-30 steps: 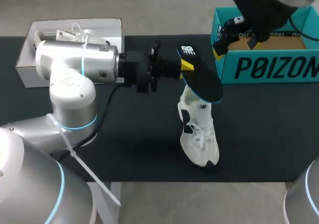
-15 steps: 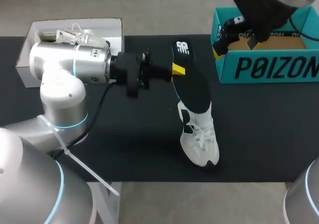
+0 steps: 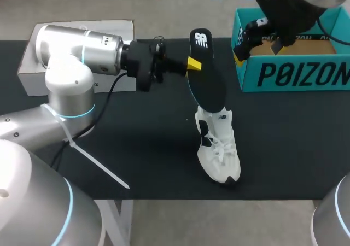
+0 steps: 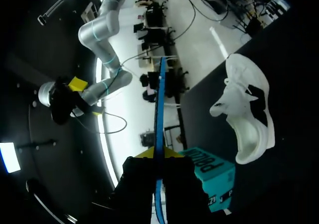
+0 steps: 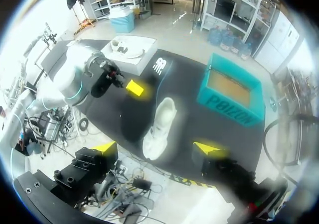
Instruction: Take the shoe out of the shoebox, open the shoe tongue, remove and reinsert the insole, then place the shoe into the shoebox
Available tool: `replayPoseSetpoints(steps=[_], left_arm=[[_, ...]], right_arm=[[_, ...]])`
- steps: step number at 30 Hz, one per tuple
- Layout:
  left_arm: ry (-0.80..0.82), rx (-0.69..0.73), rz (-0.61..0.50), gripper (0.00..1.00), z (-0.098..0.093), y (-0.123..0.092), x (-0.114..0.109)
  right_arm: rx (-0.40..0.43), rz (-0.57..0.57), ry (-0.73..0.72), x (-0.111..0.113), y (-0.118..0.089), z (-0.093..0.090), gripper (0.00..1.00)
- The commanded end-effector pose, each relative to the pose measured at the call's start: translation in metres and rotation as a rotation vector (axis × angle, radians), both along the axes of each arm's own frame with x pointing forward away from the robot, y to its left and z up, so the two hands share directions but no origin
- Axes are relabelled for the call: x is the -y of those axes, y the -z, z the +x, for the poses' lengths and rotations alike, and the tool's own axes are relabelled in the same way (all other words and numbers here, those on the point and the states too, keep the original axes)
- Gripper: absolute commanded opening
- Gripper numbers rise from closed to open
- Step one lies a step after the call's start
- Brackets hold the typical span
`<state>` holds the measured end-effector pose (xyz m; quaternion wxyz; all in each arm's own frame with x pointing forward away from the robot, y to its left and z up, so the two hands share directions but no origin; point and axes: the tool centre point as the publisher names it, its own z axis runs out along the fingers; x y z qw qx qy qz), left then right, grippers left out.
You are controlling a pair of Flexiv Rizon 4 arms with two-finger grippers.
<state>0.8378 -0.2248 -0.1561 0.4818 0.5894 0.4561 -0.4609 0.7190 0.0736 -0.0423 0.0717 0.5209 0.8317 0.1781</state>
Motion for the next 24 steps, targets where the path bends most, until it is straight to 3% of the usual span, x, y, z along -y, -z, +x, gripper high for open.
replayPoseSetpoints(steps=[1, 19, 24], left_arm=[[0.01, -0.009, 0.053, 0.0, 0.01, -0.003, 0.008], [0.01, -0.009, 0.053, 0.0, 0.01, -0.003, 0.008], [0.01, -0.009, 0.053, 0.0, 0.01, -0.003, 0.008]], right_arm=[[-0.004, -0.002, 0.0, -0.001, 0.0, 0.002, 1.0], [-0.004, -0.002, 0.0, -0.001, 0.0, 0.002, 1.0], [-0.077, 0.228, -0.043, 0.015, 0.014, 0.014, 1.0]])
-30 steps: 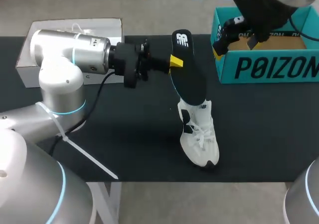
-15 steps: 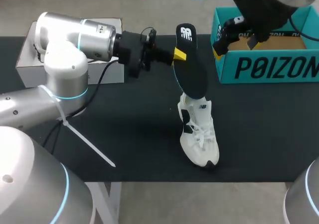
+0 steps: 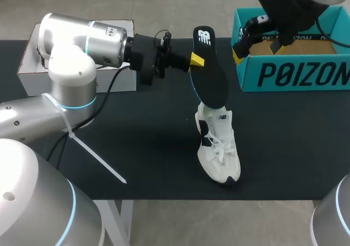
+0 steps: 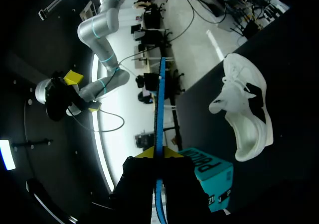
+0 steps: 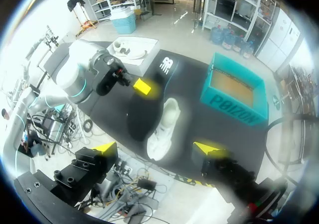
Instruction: Take the shoe out of the shoebox, open the shoe tongue, remove and reinsert the insole, then place the shoe into the shoebox
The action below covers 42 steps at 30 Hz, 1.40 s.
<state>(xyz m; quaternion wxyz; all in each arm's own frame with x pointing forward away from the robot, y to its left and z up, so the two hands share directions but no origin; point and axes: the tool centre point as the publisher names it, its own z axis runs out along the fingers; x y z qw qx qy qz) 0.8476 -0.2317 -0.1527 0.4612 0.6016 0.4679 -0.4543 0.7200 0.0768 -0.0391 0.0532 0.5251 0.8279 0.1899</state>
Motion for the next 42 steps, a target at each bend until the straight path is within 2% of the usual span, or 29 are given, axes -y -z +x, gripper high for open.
replayPoseSetpoints(steps=[1, 5, 9, 14, 18, 28, 35, 42], left_arm=[[0.0, 0.002, 0.0, 0.0, 0.0, 0.0, 0.001], [0.0, 0.002, 0.0, 0.0, 0.0, 0.0, 0.001], [0.0, 0.002, 0.0, 0.0, 0.0, 0.0, 0.001], [0.0, 0.002, 0.0, 0.0, 0.0, 0.0, 0.001], [0.0, 0.002, 0.0, 0.0, 0.0, 0.0, 0.001], [0.0, 0.002, 0.0, 0.0, 0.0, 0.0, 0.001], [0.0, 0.002, 0.0, 0.0, 0.0, 0.0, 0.001], [0.0, 0.002, 0.0, 0.0, 0.0, 0.0, 0.001]], right_arm=[[-0.089, 0.276, -0.05, 0.023, 0.022, 0.015, 1.0], [-0.129, 0.489, -0.064, 0.037, 0.039, 0.017, 1.0], [-0.157, 0.636, -0.073, 0.042, 0.055, 0.019, 1.0], [-0.175, 0.78, -0.081, 0.041, 0.068, 0.023, 1.0], [-0.192, 0.849, -0.121, 0.033, 0.071, 0.027, 1.0], [-0.203, 0.869, -0.193, 0.011, 0.07, 0.042, 1.0], [-0.191, 0.831, -0.232, 0.009, 0.08, 0.067, 1.0], [-0.223, 0.844, -0.25, 0.003, 0.092, 0.093, 1.0]])
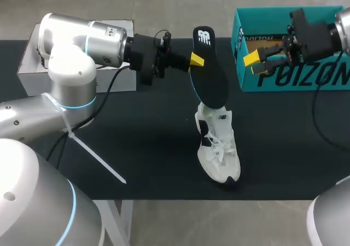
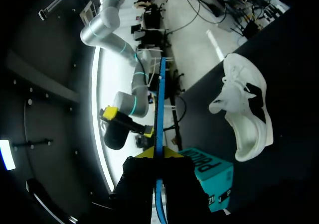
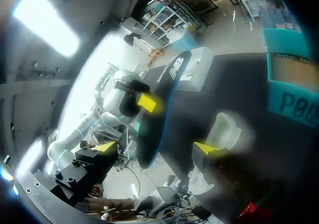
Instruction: Take the shoe out of the shoebox, open the shoe tongue, remove and reinsert the insole, then place the shoe into the shoebox
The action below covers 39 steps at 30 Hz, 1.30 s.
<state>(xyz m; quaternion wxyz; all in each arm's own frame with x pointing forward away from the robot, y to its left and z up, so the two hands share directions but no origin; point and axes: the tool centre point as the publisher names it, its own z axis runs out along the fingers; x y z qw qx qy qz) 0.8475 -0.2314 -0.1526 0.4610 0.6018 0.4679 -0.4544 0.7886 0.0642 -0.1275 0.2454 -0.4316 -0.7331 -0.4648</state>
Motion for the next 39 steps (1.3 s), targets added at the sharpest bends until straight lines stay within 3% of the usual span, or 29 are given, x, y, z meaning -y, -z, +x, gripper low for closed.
replayPoseSetpoints(steps=[1, 8, 18, 33, 37, 39], left_arm=[[-0.001, 0.002, -0.001, 0.0, 0.0, 0.001, 0.001], [-0.001, 0.002, -0.001, 0.0, 0.0, 0.001, 0.001], [-0.001, 0.002, -0.001, 0.0, 0.0, 0.001, 0.001], [-0.001, 0.002, -0.001, 0.0, 0.0, 0.001, 0.001], [-0.001, 0.002, -0.001, 0.0, 0.0, 0.001, 0.001], [-0.001, 0.002, -0.001, 0.0, 0.0, 0.001, 0.001]], right_arm=[[-0.041, 0.021, -0.064, -0.012, 0.005, 0.028, 1.0], [-0.078, 0.038, -0.113, -0.04, 0.02, 0.044, 1.0], [-0.09, 0.063, -0.144, -0.06, 0.024, 0.047, 1.0], [-0.097, 0.098, -0.169, -0.074, 0.022, 0.034, 1.0], [-0.104, 0.103, -0.169, -0.076, 0.026, 0.031, 0.87], [-0.111, 0.104, -0.165, -0.077, 0.028, 0.029, 0.67]])
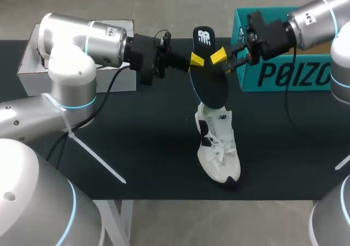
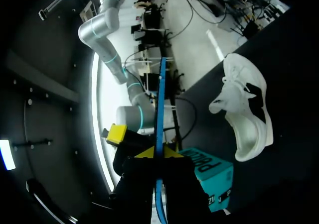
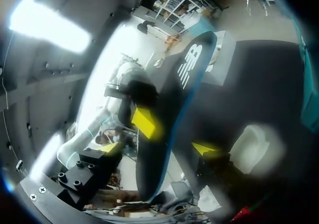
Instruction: Take the shoe out of the shoebox, open the shoe tongue, remove and reinsert the insole, then place the shoe into the shoebox
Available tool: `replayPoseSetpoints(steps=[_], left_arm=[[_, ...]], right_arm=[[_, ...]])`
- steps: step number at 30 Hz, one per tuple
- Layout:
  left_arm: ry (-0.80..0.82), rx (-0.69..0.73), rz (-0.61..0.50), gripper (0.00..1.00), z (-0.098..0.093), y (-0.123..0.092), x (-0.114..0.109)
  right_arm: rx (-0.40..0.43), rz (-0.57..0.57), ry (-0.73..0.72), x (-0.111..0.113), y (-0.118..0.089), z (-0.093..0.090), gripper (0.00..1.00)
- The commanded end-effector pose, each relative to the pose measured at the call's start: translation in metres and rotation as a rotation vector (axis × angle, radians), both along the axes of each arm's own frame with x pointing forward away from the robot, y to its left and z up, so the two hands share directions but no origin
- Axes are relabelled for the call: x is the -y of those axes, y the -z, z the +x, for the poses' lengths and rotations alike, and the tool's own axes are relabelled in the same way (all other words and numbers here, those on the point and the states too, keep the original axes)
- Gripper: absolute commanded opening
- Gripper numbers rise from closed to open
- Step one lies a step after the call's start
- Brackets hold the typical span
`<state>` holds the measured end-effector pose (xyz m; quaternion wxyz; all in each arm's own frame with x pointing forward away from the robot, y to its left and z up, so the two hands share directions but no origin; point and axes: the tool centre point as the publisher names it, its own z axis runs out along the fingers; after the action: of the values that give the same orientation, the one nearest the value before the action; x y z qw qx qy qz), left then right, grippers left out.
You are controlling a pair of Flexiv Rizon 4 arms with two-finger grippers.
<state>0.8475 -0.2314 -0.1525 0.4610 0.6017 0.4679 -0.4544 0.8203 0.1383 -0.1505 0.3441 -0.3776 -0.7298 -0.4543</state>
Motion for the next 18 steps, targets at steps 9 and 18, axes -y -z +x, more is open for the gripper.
replayPoseSetpoints(steps=[9, 18], left_arm=[[-0.001, 0.002, -0.001, 0.0, 0.0004, 0.0005, 0.0011], [-0.001, 0.002, -0.001, 0.0, 0.0004, 0.0005, 0.0011]], right_arm=[[-0.019, 0.008, 0.013, -0.0057, 0.0098, -0.0038, 0.25], [-0.017, 0.015, 0.019, -0.0063, 0.0088, -0.0027, 0.0]])
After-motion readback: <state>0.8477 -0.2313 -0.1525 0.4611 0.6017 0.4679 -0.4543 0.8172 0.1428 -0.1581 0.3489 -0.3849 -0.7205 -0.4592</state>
